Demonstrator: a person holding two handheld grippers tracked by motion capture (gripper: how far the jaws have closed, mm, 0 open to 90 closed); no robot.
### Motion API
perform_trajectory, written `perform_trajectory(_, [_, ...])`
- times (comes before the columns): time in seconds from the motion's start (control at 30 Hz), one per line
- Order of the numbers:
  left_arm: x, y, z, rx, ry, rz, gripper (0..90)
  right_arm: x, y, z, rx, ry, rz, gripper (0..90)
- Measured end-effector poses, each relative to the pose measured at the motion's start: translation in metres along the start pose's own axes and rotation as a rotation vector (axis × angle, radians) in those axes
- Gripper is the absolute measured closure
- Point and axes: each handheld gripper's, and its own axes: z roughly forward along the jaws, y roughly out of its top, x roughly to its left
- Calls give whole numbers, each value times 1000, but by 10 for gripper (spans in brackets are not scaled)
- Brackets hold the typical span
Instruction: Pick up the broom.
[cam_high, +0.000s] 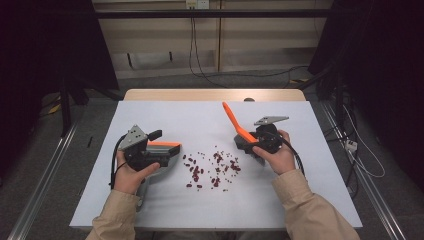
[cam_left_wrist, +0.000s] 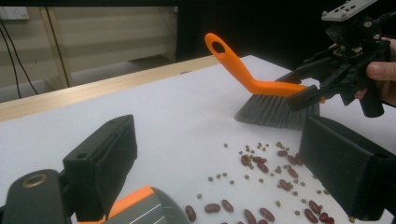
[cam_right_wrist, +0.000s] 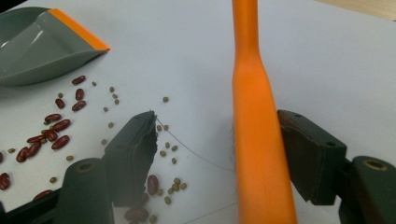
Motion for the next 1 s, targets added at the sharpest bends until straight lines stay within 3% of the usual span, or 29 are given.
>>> perform_trajectory(0.17, [0, 0, -1, -2, 4, -1, 116, 0, 6, 0, -1, -4, 15, 310])
perform_trajectory(0.37, [0, 0, 0, 2, 2, 3, 119, -8, 6, -1, -16, 7, 80, 514])
perform_trajectory(0.43, [0, 0, 0, 2, 0, 3, 120, -11, 4, 1, -2, -2, 69, 603])
perform_trajectory(0.53, [0, 0, -1, -2, -1, 1, 121, -10, 2, 5, 25, -17, 43, 669])
perform_trajectory(0.6, [0, 0, -1, -1, 2, 2, 121, -7, 0, 8, 49, -36, 16, 685])
perform_trajectory(0.7, [1, 0, -1, 3, 3, 2, 121, -7, -1, 9, 44, -60, 2, 695])
perform_trajectory(0.77, [1, 0, -1, 3, 2, 2, 121, -6, -1, 8, 47, -54, 1, 699])
perform_trajectory(0.9, [1, 0, -1, 5, 3, 3, 121, 4, -1, 11, 36, -105, -40, 702])
perform_trajectory(1.0, [1, 0, -2, 6, 3, 2, 121, 13, 0, 17, 29, -112, -68, 702])
